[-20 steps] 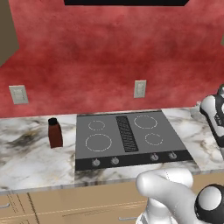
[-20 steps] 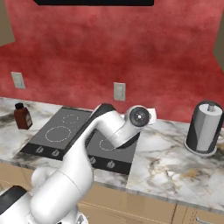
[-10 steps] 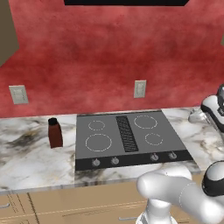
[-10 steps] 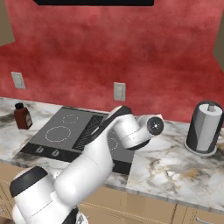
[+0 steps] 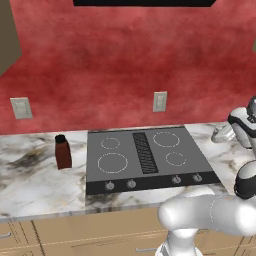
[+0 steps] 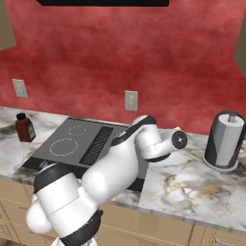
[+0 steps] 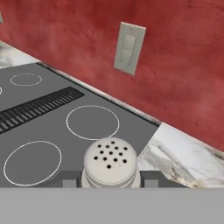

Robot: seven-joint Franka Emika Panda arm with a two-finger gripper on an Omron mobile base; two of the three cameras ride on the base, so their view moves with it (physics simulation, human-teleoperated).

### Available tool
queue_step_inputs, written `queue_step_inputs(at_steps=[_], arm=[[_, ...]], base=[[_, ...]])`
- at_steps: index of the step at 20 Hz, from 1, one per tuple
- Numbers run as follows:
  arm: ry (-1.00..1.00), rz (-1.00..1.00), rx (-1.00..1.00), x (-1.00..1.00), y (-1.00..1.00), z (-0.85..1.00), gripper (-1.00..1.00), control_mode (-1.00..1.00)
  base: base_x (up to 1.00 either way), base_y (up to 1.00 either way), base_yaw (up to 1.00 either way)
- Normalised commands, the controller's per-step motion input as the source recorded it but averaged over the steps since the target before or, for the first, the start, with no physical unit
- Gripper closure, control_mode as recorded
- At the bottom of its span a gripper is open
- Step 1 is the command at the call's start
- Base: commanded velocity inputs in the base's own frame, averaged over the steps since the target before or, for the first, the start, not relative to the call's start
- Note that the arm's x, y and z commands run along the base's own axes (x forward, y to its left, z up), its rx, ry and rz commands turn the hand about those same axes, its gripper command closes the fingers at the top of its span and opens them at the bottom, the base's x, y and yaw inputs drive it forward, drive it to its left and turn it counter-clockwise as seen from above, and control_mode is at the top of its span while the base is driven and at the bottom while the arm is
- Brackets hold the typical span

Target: Collect the paprika, ketchup, and shaker from the cabinet and place them next to the stove.

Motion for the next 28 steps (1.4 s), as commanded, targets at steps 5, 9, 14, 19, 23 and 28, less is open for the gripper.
queue_step_inputs(at_steps=[5, 9, 14, 19, 23, 28], arm=[[0.01, 0.10, 0.00, 0.34, -0.07, -0.29, 1.00, -1.00], [0.02, 0.09, 0.00, 0.29, -0.11, -0.28, 1.00, -1.00], [0.00, 0.05, 0.00, 0.03, -0.09, -0.24, 1.00, -1.00], [0.03, 0.01, 0.00, 0.00, -0.02, -0.20, 1.00, -1.00], [0.11, 0.00, 0.00, 0.02, 0.07, -0.18, 1.00, -1.00], [0.10, 0.00, 0.00, 0.00, 0.01, -0.26, 1.00, -1.00]], base=[[0.00, 0.00, 0.00], [0.00, 0.00, 0.00], [0.00, 0.00, 0.00], [0.00, 0.00, 0.00], [0.00, 0.00, 0.00], [0.00, 0.00, 0.00]])
